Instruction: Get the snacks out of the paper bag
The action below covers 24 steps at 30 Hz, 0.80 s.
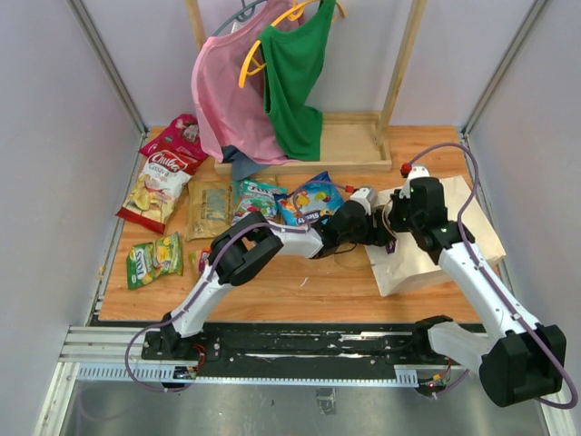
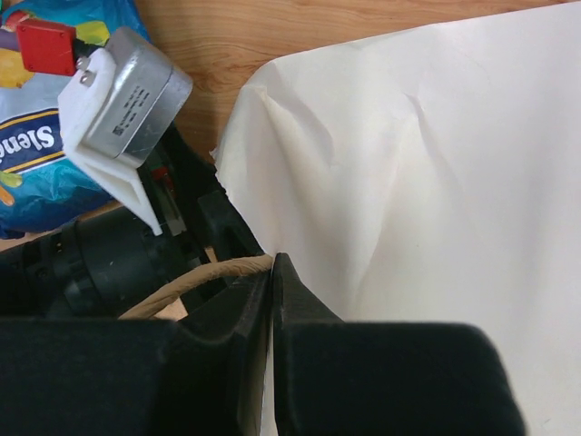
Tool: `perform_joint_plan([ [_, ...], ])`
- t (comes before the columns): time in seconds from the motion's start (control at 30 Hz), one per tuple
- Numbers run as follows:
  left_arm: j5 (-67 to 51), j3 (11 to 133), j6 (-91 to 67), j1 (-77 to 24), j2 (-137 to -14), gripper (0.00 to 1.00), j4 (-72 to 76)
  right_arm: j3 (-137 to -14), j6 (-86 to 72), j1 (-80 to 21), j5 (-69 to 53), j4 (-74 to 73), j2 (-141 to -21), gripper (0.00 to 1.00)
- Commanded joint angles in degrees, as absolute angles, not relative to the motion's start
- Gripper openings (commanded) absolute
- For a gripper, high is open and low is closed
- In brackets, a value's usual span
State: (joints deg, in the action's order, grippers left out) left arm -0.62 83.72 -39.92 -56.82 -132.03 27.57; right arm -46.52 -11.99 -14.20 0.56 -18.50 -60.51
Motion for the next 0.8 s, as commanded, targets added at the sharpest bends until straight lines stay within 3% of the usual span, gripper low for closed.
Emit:
perform_joint_plan([
  [0.0, -0.1, 87.5, -38.8, -57.2, -135.0, 0.70, 24.2, -45.3, -12.7, -13.7, 1.0, -18.1, -59.6, 0.05],
  [0.17, 1.9, 90.8, -37.3, -57.3, -136.7, 0.63, 20.5, -45.1, -12.6, -13.7, 0.5, -17.7, -59.5, 0.05],
  [0.37, 2.8, 90.4, -36.7, -57.7, -137.6, 0.36, 19.6, -45.2, -12.6, -13.7, 0.5, -17.7, -59.2, 0.05],
  [0.5, 3.0, 89.4, -36.8, -57.7, -137.4, 0.28, 20.0, -45.0, -12.7, -13.6, 0.4, -17.6, -59.4, 0.04],
  [0.67, 3.7, 87.4, -36.9, -57.7, -135.5, 0.02, 20.8, -45.2, -12.7, -13.6, 1.0, -17.7, -59.2, 0.04],
  [0.77, 4.0, 83.9, -36.9, -57.7, -132.8, 0.01, 22.7, -45.3, -12.8, -13.7, 1.5, -17.6, -59.1, 0.04],
])
